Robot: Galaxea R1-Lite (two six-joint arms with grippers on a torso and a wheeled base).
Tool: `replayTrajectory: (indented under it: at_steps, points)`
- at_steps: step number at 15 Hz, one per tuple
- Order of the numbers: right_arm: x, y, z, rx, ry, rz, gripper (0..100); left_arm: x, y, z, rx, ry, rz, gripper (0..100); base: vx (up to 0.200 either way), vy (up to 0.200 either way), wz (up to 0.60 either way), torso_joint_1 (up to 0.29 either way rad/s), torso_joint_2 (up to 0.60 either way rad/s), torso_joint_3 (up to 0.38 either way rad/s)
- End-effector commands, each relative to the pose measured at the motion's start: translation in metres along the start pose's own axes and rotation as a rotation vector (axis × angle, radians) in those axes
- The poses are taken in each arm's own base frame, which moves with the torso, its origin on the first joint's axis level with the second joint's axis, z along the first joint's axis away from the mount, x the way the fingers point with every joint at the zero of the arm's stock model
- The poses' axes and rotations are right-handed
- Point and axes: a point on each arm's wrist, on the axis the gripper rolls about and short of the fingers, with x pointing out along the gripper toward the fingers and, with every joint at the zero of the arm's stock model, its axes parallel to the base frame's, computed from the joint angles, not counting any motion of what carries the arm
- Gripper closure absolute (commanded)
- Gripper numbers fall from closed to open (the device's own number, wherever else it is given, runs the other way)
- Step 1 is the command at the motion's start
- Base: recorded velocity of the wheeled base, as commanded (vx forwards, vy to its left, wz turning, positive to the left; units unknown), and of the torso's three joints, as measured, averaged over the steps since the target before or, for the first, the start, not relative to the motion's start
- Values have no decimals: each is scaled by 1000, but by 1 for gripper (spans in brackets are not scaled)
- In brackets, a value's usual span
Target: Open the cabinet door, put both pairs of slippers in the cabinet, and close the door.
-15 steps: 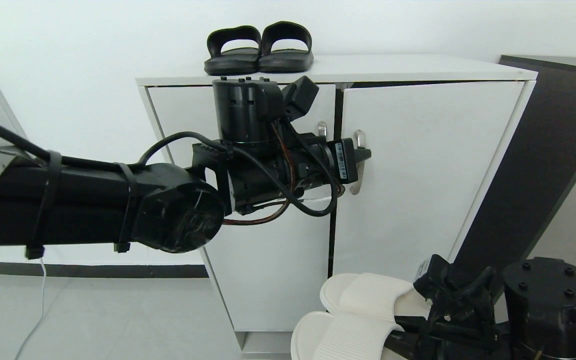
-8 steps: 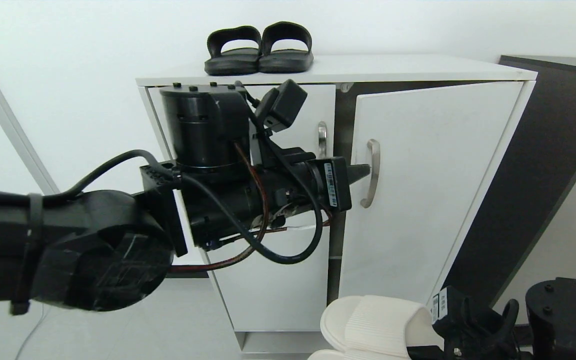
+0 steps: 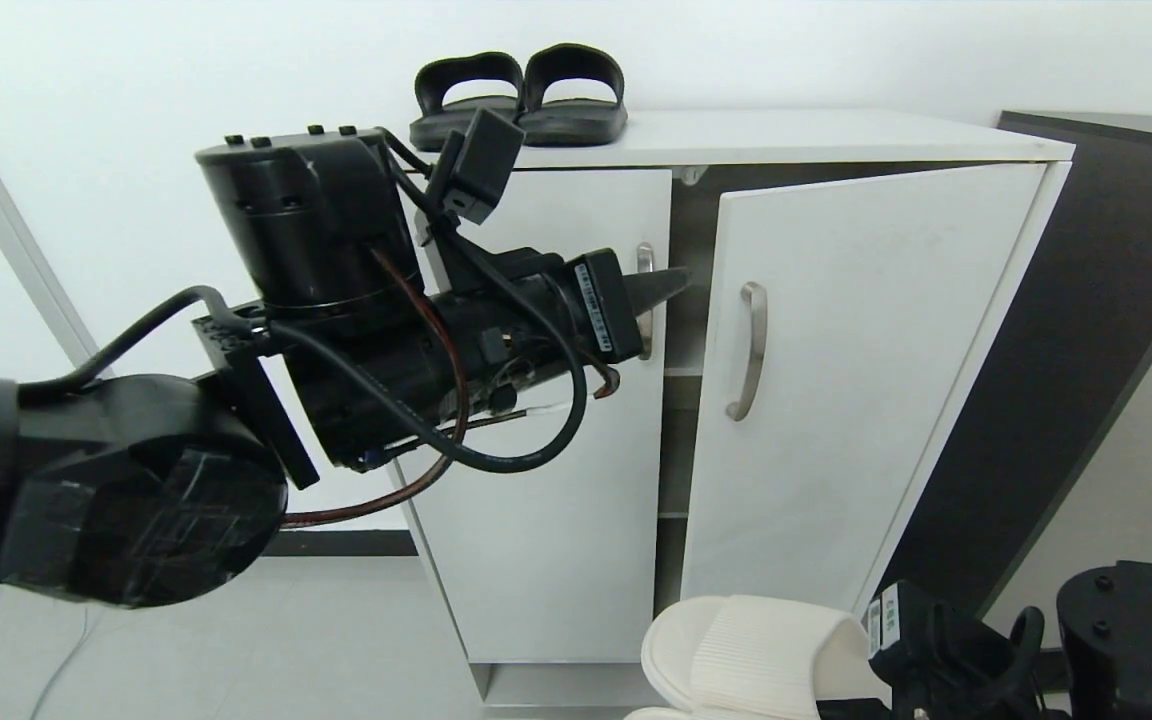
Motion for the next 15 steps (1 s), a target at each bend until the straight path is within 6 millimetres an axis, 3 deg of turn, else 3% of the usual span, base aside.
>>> replayTrajectory:
  at_steps: [1,4,10,15]
  points:
    - [0,1,-1,-2,2,5,100,19,18,-10,-5,10,16,100,0,0,0,0,0,0]
    - [0,2,-2,-1,9,8,100,47,32,-17,-24,-5,21,100,0,0,0,0,0,0]
    - [2,7,-6,-7,31,31,100,62,38,-20,-49,-15,20,100,0,0,0,0,0,0]
    - [3,12,-14,-9,64,56,100,64,45,-28,-51,-3,37,100,-200,0,0,3,2,5]
